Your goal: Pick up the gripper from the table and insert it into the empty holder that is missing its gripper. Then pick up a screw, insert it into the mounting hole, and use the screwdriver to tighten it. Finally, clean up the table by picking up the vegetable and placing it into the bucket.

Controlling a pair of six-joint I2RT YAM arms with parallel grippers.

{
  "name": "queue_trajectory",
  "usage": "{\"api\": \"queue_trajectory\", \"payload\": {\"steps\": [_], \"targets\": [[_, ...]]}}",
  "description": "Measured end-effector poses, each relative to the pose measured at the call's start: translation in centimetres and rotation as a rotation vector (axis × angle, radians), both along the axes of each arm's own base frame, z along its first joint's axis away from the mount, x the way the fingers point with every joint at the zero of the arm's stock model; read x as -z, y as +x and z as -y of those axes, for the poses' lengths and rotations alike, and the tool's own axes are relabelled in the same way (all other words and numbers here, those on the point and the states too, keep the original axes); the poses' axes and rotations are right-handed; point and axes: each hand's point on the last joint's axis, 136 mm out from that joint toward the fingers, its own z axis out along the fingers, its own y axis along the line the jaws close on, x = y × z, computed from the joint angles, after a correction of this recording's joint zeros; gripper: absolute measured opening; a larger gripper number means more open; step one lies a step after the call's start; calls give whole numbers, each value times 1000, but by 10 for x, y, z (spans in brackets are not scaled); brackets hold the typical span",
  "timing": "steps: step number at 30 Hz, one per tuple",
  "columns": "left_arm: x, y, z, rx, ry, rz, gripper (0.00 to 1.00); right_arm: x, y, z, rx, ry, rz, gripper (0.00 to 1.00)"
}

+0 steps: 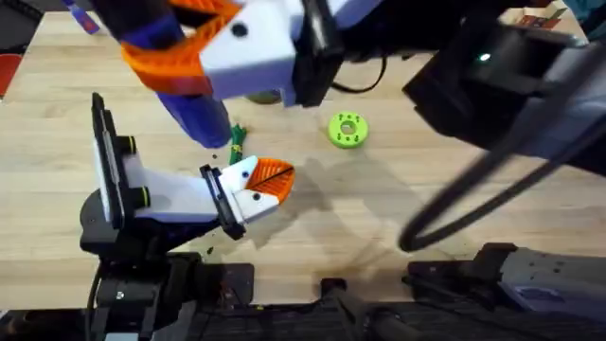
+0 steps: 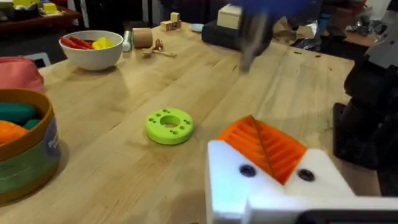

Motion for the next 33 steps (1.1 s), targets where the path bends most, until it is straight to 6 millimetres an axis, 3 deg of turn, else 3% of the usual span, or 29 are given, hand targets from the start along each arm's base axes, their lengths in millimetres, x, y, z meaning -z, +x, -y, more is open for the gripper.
{"api": "queue_trajectory", "payload": {"steps": [5, 10, 15, 20, 24, 31, 33], "targets": [[0, 0, 0, 0, 0, 0, 8, -17, -3, 3, 2, 16, 22, 23], [0, 0, 0, 0, 0, 0, 8, -12, 0, 1, 6, -18, -2, 23], [0, 0, 0, 0, 0, 0, 8, 11, 17, -4, 91, -109, -94, 23], [0, 0, 0, 0, 0, 0, 8, 50, 46, -2, 276, -272, -174, 23], [0, 0, 0, 0, 0, 0, 8, 72, 61, 18, 443, -462, -169, 23], [0, 0, 0, 0, 0, 1, 8, 60, 89, 70, 736, -669, 41, 23], [0, 0, 0, 0, 0, 1, 8, 65, 96, 87, 798, -738, 101, 23]]}}
